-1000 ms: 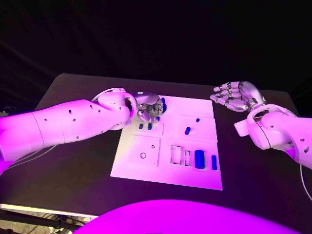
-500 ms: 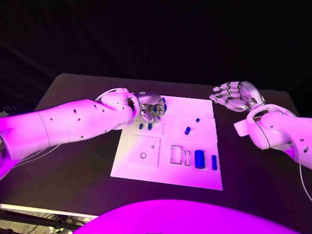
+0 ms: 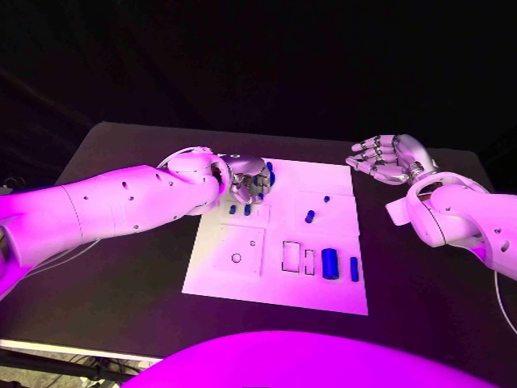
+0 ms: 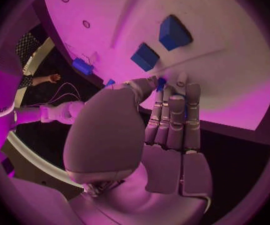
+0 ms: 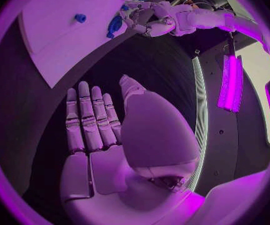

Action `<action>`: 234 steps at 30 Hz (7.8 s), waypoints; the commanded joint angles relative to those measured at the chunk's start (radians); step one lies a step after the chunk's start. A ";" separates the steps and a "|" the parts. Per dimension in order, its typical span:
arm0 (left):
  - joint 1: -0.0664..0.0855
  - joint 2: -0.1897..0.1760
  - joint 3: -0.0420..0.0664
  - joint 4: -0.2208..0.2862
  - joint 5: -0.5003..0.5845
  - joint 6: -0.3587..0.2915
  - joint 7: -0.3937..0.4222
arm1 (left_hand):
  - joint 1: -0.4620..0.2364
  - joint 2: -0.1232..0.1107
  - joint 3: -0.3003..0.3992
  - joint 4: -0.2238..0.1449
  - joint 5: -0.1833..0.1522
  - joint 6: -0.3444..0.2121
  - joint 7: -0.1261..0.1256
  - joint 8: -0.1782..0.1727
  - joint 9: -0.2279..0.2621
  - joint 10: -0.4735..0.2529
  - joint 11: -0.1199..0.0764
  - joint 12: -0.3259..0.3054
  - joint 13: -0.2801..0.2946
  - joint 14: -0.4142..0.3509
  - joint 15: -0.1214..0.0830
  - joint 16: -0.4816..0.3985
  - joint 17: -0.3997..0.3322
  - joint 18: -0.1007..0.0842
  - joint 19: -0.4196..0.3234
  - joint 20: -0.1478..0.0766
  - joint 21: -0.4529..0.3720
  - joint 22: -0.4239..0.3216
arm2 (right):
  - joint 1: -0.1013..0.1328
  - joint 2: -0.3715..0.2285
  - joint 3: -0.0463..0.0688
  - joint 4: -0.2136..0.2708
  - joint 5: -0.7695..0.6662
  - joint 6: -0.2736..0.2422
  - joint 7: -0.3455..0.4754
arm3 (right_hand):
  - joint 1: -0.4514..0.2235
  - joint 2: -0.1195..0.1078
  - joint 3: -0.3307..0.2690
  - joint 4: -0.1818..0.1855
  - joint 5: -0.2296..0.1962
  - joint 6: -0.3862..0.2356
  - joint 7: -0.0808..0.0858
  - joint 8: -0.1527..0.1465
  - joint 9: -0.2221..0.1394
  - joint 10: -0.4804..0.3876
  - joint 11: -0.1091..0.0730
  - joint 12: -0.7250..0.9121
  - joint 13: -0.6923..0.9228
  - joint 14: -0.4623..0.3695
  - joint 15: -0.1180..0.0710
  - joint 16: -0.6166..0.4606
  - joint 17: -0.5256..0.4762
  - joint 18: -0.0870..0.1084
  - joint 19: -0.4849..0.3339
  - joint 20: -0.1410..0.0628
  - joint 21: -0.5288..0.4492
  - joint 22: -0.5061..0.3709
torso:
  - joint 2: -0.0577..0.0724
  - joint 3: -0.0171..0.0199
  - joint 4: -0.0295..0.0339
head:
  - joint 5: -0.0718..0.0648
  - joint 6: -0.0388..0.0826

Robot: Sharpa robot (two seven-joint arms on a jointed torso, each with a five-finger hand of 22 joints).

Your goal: Assemble the parts on the task board

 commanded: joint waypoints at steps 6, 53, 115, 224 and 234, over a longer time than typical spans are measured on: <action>-0.002 0.006 -0.002 -0.008 0.009 0.055 -0.016 | 0.021 0.014 0.025 -0.018 -0.003 0.018 0.005 -0.014 -0.006 0.014 0.001 -0.013 -0.004 -0.002 0.000 0.007 -0.015 0.002 -0.001 0.000 0.014 0.008 | 0.000 0.001 0.000 0.000 -0.003 0.008 0.011 | 0.005 0.003 0.006 0.003 0.003 0.010 0.059 -0.005 -0.002 0.006 0.000 -0.005 0.000 0.002 0.004 -0.003 -0.004 0.015 -0.004 -0.001 0.001 -0.005 | 0.000 -0.0003 0.0004 | 0.000 0.000; 0.001 -0.135 0.072 0.130 0.113 0.005 -0.013 | -0.003 0.064 0.024 -0.073 -0.016 0.153 -0.017 -0.052 0.019 0.171 -0.040 -0.089 -0.007 0.137 -0.036 0.106 0.131 -0.017 0.068 -0.032 0.110 0.129 | 0.000 -0.002 0.000 0.001 -0.002 0.011 0.013 | 0.004 0.004 0.008 0.005 0.003 0.012 0.059 -0.008 -0.003 0.008 0.000 -0.007 0.000 0.003 0.004 -0.003 -0.008 0.015 -0.003 -0.001 0.002 -0.009 | -0.005 -0.0051 0.0094 | 0.000 0.000; -0.014 -0.103 0.053 0.060 0.074 0.062 -0.032 | -0.013 0.058 0.018 -0.067 -0.017 0.164 -0.019 -0.060 0.023 0.184 -0.041 -0.106 -0.008 0.139 -0.036 0.108 0.132 -0.017 0.070 -0.031 0.106 0.128 | -0.002 -0.005 0.000 0.002 -0.002 0.011 0.014 | 0.004 0.005 0.009 0.005 0.004 0.013 0.059 -0.009 -0.003 0.008 0.000 -0.008 0.000 0.003 0.004 -0.003 -0.010 0.015 -0.003 -0.001 0.002 -0.010 | -0.004 -0.0031 0.0058 | 0.001 0.000; -0.011 -0.237 0.072 0.075 0.954 -0.125 0.250 | -0.034 0.024 0.029 -0.045 -0.013 0.067 0.043 -0.232 -0.029 0.093 0.024 -0.247 -0.007 -0.117 0.017 -0.094 -0.270 0.012 -0.078 0.013 -0.071 -0.051 | -0.006 0.028 0.001 0.007 -0.659 0.300 -0.213 | 0.062 -0.082 0.183 -0.154 0.002 0.193 -0.016 -0.116 -0.023 0.236 -0.090 -0.172 0.005 0.341 -0.130 0.375 0.191 0.004 0.325 -0.168 0.345 0.166 | -0.002 -0.0028 0.0043 | -0.074 0.027; -0.012 -0.286 0.072 0.158 1.297 -0.045 0.398 | -0.055 0.033 -0.029 -0.036 -0.011 0.052 0.044 -0.239 -0.035 0.063 0.030 -0.249 -0.010 -0.145 0.025 -0.132 -0.294 0.012 -0.087 0.021 -0.126 -0.086 | 0.002 0.066 0.002 0.012 -0.881 0.323 -0.334 | 0.005 -0.106 0.224 -0.165 0.001 0.218 -0.022 -0.152 -0.015 0.231 -0.088 -0.251 0.005 0.390 -0.131 0.744 0.386 0.009 0.344 -0.179 0.520 0.325 | -0.001 -0.0051 0.0081 | -0.102 0.043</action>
